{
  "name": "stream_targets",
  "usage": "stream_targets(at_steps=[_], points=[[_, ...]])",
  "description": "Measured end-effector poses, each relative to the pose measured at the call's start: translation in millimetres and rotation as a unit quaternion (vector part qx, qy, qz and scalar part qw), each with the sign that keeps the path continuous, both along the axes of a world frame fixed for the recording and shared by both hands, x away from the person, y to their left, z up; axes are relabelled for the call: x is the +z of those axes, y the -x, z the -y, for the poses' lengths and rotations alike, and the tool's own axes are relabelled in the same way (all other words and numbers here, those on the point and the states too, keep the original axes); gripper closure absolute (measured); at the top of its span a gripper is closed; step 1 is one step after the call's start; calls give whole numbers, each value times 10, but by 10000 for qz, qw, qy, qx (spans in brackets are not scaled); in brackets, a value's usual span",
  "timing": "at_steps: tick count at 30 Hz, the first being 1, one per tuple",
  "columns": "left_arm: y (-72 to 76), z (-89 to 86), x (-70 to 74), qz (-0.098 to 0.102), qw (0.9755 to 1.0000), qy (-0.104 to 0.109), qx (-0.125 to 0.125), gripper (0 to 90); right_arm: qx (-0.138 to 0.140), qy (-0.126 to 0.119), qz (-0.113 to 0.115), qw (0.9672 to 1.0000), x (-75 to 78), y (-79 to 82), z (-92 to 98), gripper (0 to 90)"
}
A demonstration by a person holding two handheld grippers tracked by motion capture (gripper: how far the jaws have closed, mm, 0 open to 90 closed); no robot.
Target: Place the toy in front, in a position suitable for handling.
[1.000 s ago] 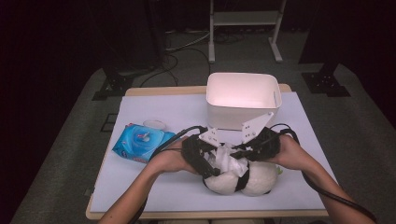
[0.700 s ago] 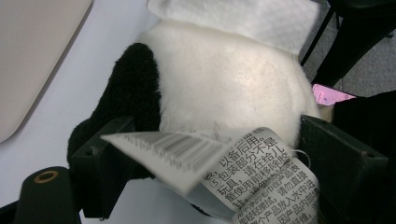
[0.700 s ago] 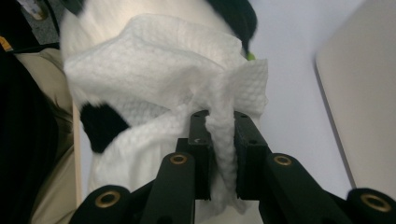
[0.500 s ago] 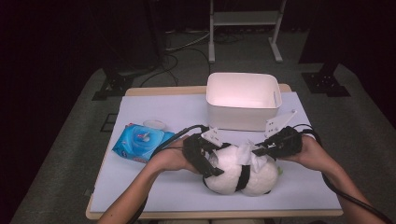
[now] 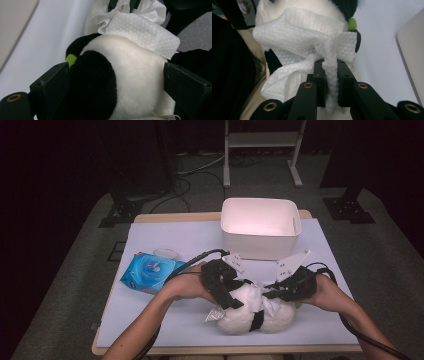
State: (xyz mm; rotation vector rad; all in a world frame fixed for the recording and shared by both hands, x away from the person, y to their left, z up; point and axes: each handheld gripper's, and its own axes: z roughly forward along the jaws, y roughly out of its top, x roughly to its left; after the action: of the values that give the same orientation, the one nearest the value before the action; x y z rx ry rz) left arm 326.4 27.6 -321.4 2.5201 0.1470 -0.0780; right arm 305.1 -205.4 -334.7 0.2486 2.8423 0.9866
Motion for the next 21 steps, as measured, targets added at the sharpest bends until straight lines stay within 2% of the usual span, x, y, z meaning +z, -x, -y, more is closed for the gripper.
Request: stream_targets(at_steps=[7, 9, 10, 13, 15, 18, 21], points=[[-13, 43, -132, -346, 9992, -121, -132, 48, 146, -17, -67, 9999, -16, 40, -45, 795], [-26, 58, -159, -395, 9990, -106, -186, 51, 144, -14, -53, 9999, -20, 41, -49, 794], [-31, 64, -165, -405, 9988, -93, -265, 83, 140, -36, -56, 9999, -21, 37, -46, 794], [-47, 76, -141, -307, 9989, -59, -359, 226, 86, -98, -51, 9999, -19, 26, -9, 792], [-72, 88, -96, -234, 9990, -14, -390, 283, -2, -194, -19, 9998, -21, 19, 40, 791], [-110, 155, -5, -135, 9988, -70, -455, 313, -145, -364, -1, 9992, -16, 3, 144, 791], [-131, 260, 74, -18, 9982, -215, -567, 326, -257, -492, 3, 9985, -18, -11, 245, 791]])
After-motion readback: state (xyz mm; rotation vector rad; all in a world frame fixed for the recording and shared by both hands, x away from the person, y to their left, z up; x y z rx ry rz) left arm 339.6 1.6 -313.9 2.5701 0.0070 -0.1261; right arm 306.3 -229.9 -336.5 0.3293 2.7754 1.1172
